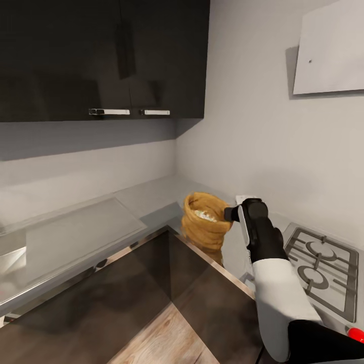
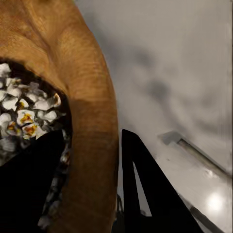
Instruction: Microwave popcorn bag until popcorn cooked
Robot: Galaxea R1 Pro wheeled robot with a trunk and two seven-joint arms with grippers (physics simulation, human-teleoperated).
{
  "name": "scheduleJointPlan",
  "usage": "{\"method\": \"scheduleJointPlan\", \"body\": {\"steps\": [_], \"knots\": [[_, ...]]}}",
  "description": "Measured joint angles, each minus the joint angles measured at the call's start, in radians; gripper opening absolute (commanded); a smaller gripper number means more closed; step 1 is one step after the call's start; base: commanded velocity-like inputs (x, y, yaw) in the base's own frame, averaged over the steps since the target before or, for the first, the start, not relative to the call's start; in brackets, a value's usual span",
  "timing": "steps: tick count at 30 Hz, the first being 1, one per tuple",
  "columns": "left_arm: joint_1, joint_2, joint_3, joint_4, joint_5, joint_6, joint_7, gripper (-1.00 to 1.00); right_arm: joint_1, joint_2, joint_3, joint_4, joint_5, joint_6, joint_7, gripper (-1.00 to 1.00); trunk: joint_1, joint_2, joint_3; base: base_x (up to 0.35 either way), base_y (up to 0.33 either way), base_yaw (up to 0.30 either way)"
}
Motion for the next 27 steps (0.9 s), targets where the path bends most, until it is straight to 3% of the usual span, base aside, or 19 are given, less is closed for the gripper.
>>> {"method": "scheduleJointPlan", "body": {"steps": [9, 19, 27], "knots": [[0.000, 0.000, 0.000, 0.000, 0.000, 0.001, 0.000, 1.00, 0.000, 0.000, 0.002, -0.065, -0.002, 0.007, 0.000, -1.00, 0.000, 0.000, 0.000, 0.000, 0.000, 0.000], [0.000, -0.001, 0.000, 0.000, 0.001, 0.001, 0.000, 1.00, 0.000, 0.000, 0.001, -0.068, -0.001, 0.007, -0.014, -1.00, 0.000, 0.000, 0.000, -0.002, 0.000, 0.000], [0.000, -0.001, 0.000, 0.000, -0.001, 0.000, 0.000, 1.00, 0.000, 0.000, 0.000, -0.068, -0.013, 0.007, -0.012, -1.00, 0.001, 0.000, 0.000, -0.291, 0.000, 0.000]]}}
